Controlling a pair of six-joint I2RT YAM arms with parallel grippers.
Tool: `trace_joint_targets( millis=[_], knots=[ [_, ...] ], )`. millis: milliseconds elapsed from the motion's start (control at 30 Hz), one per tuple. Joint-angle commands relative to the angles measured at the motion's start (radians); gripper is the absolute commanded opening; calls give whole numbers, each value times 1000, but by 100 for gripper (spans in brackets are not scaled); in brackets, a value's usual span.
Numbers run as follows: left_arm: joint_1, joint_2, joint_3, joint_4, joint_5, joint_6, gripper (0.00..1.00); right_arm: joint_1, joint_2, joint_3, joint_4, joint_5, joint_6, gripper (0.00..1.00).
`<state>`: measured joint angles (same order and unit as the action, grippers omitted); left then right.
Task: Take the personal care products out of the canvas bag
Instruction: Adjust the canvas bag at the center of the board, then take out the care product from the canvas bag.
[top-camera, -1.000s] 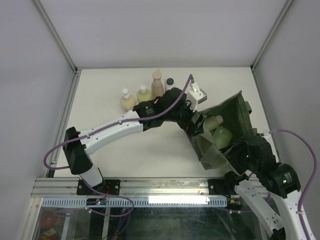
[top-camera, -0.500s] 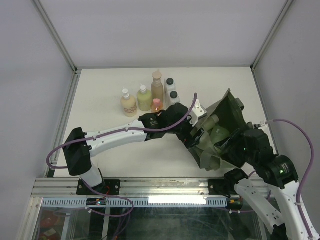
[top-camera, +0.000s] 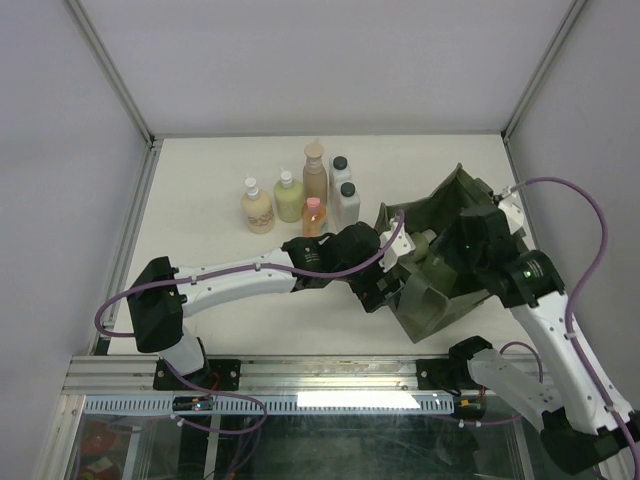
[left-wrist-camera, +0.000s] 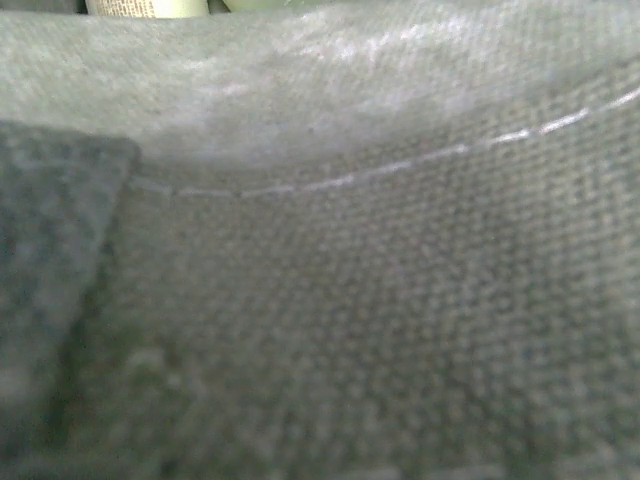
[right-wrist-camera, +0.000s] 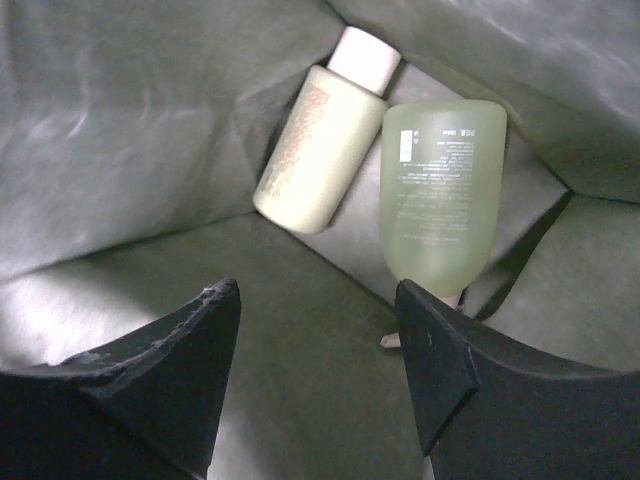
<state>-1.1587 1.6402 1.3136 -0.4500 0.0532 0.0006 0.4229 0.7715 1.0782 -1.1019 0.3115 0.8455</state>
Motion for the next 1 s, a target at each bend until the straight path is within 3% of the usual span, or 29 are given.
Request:
trace_joint_targets(
  millis=[0,133,300,467,600,700,800,967],
  knots=[
    [-5,-37,44,22,-21,36,99,-1,58,15,119,131,44,65],
    [-5,-73,59,32,-27,55,99,-4,154,36,156,104,-15,68],
    [15,-144,63,46,-65,38,99,-36,312,70,117,41,-8,80],
    [51,-248,50,52,-114,11,99,-64,400,14,226,-58,3,81],
    [70,-310,50,52,-179,-8,99,-64,472,-33,260,-96,58,83],
    [85,-356,47,51,-223,-23,99,-65,504,-59,251,-72,109,93],
    [92,-388,49,51,-266,-25,99,-65,516,-94,260,-64,148,97],
    [99,-429,57,51,-329,-37,99,-67,568,-142,272,-64,203,98]
  ],
)
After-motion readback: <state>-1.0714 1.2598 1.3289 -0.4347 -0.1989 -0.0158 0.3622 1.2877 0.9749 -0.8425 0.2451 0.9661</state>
